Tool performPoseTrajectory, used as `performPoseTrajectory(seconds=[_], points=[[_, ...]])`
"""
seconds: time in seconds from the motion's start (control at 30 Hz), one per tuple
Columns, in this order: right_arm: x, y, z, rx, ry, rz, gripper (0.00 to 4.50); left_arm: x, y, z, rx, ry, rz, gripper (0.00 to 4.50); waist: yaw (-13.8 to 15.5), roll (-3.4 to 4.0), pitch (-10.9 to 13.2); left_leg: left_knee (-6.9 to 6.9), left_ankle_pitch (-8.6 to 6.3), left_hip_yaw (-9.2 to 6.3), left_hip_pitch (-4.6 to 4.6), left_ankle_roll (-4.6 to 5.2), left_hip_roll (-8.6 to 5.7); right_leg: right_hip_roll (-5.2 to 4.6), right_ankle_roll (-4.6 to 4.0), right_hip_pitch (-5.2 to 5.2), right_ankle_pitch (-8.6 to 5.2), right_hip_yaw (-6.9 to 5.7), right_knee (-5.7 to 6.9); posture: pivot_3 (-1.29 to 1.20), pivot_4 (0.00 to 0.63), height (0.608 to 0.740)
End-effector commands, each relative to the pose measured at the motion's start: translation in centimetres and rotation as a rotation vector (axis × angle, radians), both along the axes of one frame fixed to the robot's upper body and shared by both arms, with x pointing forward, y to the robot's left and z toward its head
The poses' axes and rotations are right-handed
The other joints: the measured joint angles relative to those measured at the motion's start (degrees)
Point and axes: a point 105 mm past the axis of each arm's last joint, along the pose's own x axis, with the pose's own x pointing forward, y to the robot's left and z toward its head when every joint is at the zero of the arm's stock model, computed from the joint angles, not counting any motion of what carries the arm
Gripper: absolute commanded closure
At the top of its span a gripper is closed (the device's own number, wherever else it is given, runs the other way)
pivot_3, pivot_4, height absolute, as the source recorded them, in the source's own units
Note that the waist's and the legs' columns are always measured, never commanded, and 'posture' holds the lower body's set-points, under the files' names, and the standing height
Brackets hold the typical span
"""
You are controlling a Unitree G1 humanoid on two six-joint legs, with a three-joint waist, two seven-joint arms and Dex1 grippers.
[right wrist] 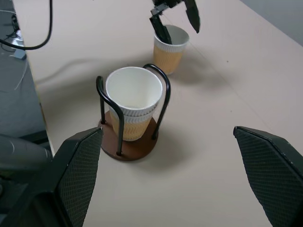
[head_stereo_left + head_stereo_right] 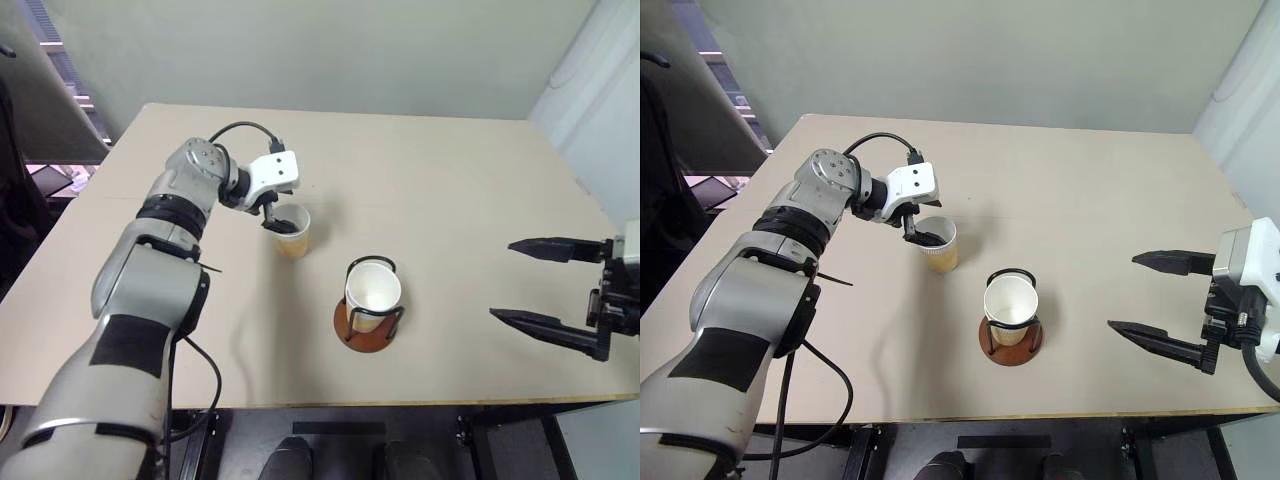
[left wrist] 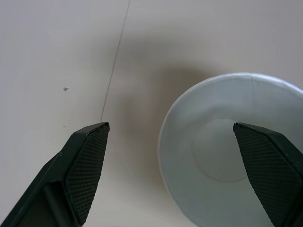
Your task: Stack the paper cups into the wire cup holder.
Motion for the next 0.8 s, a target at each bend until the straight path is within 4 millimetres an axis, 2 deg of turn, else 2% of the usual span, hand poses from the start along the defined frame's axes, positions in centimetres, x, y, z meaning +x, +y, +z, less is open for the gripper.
performPoseTrajectory(seconds=[0.03, 0.07, 0.1, 0.33, 0.43, 0.6, 0.7, 0.8], points=[[-0.2, -0.3, 0.7, -0.007, -0.047, -0.018, 0.00, -0.1, 0.1, 0.2, -0.001, -0.002, -0.007, 0.35, 0.0, 0.00, 0.0, 0.00, 0.00, 0.00, 0.00, 0.00, -0.01, 0.00, 0.00, 0.00, 0.00, 0.00, 0.00, 0.00, 0.150, 0.740], [-0.1, -0.3, 0.7, -0.008, -0.046, -0.017, 0.00, -0.2, 0.3, 0.1, 0.001, 0.006, -0.008, 0.50, 0.0, 0.00, 0.0, 0.00, 0.00, -0.01, 0.00, 0.00, 0.02, -0.01, 0.00, 0.00, 0.00, 0.00, 0.00, 0.00, 0.150, 0.740], [0.0, -0.3, 0.6, -0.009, -0.046, -0.016, 0.00, -0.2, 0.4, 0.0, 0.003, 0.011, -0.010, 0.95, 0.0, 0.00, 0.0, 0.00, 0.00, -0.01, 0.00, 0.00, 0.01, -0.01, 0.02, 0.00, 0.01, 0.00, 0.00, 0.00, 0.150, 0.740], [0.6, -0.3, 0.6, -0.017, -0.053, -0.003, 0.00, -0.3, 0.9, 0.4, 0.002, 0.005, -0.004, 3.31, 0.0, 0.00, 0.0, 0.01, 0.02, -0.02, 0.00, 0.04, 0.03, -0.04, 0.06, 0.00, 0.02, 0.00, -0.01, 0.00, 0.150, 0.740], [0.8, -0.4, 0.5, -0.020, -0.053, 0.002, 0.00, -0.5, 0.7, 1.7, -0.031, -0.014, -0.030, 4.39, 0.0, 0.00, 0.0, 0.00, 0.02, -0.03, 0.00, 0.04, 0.05, -0.05, 0.07, 0.00, 0.02, 0.00, -0.02, 0.00, 0.150, 0.740], [1.1, -0.6, 0.4, -0.029, -0.055, 0.006, 0.00, -2.1, -1.2, 5.1, -0.121, -0.007, -0.206, 4.48, 0.0, 0.00, 0.0, 0.00, 0.02, -0.07, -0.03, 0.05, 0.05, -0.05, 0.09, -0.02, 0.02, 0.00, -0.05, 0.00, 0.150, 0.740], [1.1, -0.8, 0.3, -0.036, -0.056, 0.005, 0.00, -2.7, -2.2, 6.9, -0.088, -0.068, -0.301, 4.48, 0.1, -0.01, 0.0, 0.01, 0.02, -0.14, -0.12, 0.09, 0.08, -0.06, 0.12, -0.02, 0.04, 0.00, -0.15, 0.00, 0.150, 0.740], [1.1, -0.9, 0.4, -0.049, -0.060, 0.002, 0.00, -4.3, -5.2, 9.6, -0.143, -0.113, -0.477, 4.48, 0.1, -0.01, 0.0, 0.01, 0.00, -0.08, -0.14, 0.14, 0.04, -0.11, 0.17, 0.00, 0.07, 0.03, -0.25, 0.00, 0.150, 0.740]])
